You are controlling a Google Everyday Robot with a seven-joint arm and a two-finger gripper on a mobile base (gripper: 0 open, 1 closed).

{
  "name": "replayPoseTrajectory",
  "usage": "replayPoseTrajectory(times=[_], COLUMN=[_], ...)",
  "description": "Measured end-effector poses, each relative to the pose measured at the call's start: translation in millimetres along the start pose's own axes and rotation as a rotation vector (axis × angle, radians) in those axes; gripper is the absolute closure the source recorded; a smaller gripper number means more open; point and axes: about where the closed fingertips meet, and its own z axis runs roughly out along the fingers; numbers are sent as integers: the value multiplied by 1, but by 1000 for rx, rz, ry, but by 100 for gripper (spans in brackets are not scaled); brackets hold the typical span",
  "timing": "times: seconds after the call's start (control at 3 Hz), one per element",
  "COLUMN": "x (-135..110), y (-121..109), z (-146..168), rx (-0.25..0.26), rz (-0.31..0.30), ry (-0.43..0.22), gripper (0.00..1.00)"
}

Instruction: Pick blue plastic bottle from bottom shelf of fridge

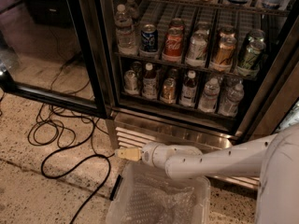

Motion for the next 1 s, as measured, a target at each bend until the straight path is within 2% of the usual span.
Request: replayPoseTrajectory(times=[0.33, 0.67, 1.0], x=[0, -7, -11], y=[0, -5, -4], z=[0, 5, 33], rx=[0, 27, 76], rz=[0, -16, -107], ry=[0, -35, -89], gripper=[0, 0, 0])
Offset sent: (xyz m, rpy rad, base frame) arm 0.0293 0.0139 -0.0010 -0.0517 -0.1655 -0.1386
